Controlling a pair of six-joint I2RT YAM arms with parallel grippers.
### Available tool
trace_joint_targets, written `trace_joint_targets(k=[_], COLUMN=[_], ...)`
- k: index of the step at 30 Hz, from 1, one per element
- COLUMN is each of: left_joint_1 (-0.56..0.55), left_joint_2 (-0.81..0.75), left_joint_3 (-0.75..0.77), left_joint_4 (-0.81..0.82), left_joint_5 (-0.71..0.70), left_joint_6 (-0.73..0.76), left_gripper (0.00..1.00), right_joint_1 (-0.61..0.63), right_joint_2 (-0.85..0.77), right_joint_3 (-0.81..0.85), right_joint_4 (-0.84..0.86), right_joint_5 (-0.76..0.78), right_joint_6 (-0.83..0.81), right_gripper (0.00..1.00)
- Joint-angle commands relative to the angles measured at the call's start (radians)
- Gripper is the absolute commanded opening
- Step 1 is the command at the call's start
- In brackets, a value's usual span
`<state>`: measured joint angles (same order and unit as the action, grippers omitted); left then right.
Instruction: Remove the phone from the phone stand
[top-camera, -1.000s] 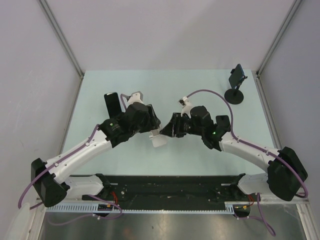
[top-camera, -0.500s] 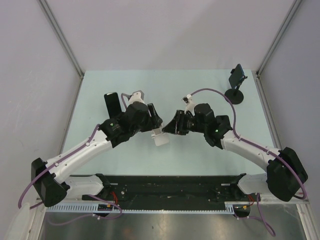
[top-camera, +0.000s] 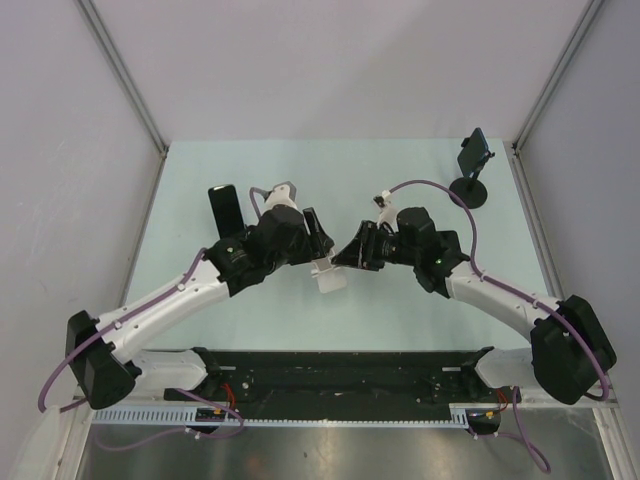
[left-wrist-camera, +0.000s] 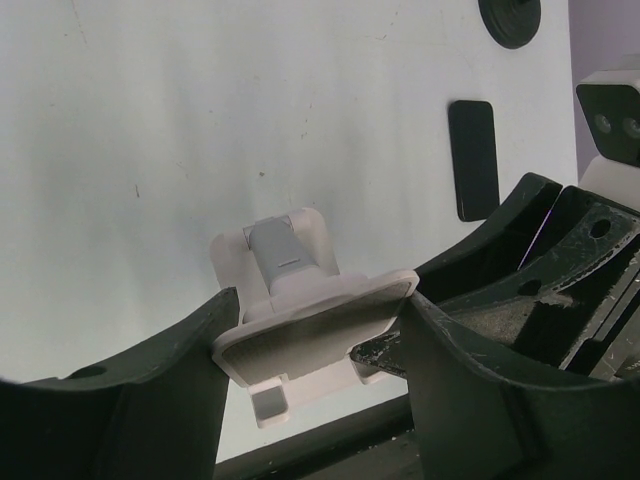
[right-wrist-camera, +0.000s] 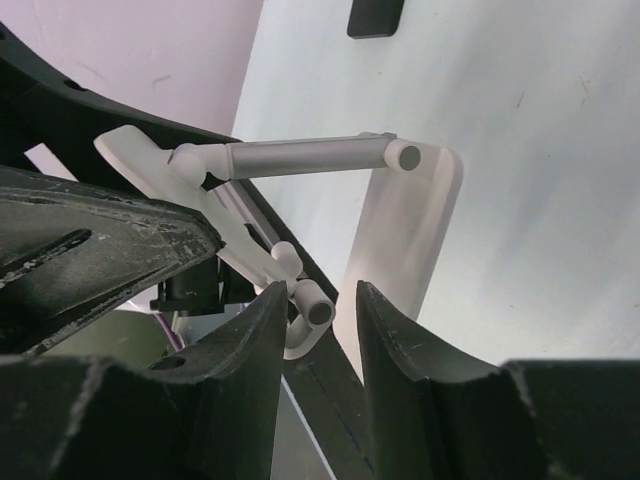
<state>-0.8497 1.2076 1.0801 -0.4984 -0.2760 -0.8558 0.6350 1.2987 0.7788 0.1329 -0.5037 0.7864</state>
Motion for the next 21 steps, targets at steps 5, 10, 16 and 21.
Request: trace_joint_targets(k=[5,10,16,21], left_joint_1=[-0.023,-0.029,-0.031,-0.023], left_joint_2=[0.009,0.015,0.015,-0.017], left_joint_3=[0.060,0.060,0.057,0.044], left_joint_4=[0.084,0.109,0.124,0.135], left_joint_5=[0.003,-0.003,-0.020,-0.064], left_joint_6=[-0.034,-0.049,-0.013,0.073], left_gripper=[0.00,0.01,0.13,0.57], right_joint_1=[-0.018,-0.044,-0.083,-0.109], right_joint_2=[-0.042,-0.050,-0.055,-0.021], right_joint_3=[-0.016,-0.038,-0.067,-0.069], right_joint_4=[0.093,0.109,0.146,0.236], right_joint_5=[-0.087,-0.114,-0.133,-0.148], right_joint_6=[0.024,0.039,0.037,0.062], right_gripper=[0.36,0.29,0.00,0.00])
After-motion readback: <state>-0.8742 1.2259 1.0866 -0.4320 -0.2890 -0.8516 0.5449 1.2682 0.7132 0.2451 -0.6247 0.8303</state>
